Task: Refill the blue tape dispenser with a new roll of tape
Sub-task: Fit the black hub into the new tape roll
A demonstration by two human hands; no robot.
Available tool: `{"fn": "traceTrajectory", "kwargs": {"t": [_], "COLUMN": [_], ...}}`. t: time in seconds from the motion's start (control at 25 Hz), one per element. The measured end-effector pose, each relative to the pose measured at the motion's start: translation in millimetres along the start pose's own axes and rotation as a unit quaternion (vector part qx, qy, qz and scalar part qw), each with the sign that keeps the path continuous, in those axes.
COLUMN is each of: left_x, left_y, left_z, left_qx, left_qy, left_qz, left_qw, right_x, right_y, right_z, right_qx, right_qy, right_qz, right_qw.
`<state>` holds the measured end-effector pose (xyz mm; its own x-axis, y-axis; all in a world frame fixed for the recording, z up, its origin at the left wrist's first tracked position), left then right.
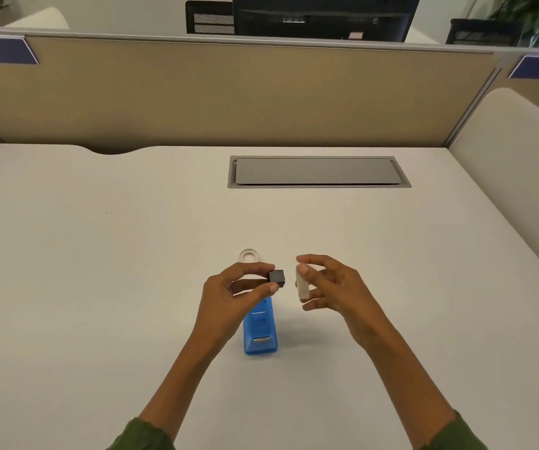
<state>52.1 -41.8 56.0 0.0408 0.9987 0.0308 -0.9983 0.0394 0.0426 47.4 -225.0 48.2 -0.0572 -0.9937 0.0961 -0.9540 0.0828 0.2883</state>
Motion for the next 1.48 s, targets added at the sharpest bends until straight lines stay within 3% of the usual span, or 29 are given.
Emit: {"fn": "traceTrajectory", "kwargs": {"t": [0.12, 0.44, 0.88, 1.32, 1.48], "left_x": [-5, -2, -6, -6, 0], "left_y": [3, 5, 7, 9, 11], "left_z": [7, 22, 33, 24, 15], "left_qx": [-0.012, -0.026, -0.056, -0.022, 0.017], "left_qy": [0.002, 0.027, -0.01, 0.0, 0.073], "left_qz": [0.002, 0.009, -0.058, -0.043, -0.019], "left_qw": [1.0, 0.999, 0.997, 0.999, 0.997], "right_x": [-8, -17, -17, -21, -19], "right_y": [10, 17, 15, 15, 16], "right_z": [-19, -35, -40, -35, -39], "right_qx": [0.009, 0.072, 0.09, 0.076, 0.102], "right_qy": [-0.071, 0.005, 0.073, 0.061, 0.04], "right_qz": [-0.03, -0.116, -0.073, -0.069, -0.099], "right_qw": [0.997, 0.991, 0.991, 0.993, 0.989]}}
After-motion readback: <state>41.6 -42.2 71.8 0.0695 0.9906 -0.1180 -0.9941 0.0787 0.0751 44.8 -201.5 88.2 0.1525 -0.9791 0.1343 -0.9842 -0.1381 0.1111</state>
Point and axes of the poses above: each hand's wrist, its own y-axis away from the middle knuckle, its own x-axis out of the back of the hand, z = x × y, the point moved 6 cm from there along -y, towards the middle knuckle, and after that the axes turned 4 degrees about z, right-handed, at the moved point
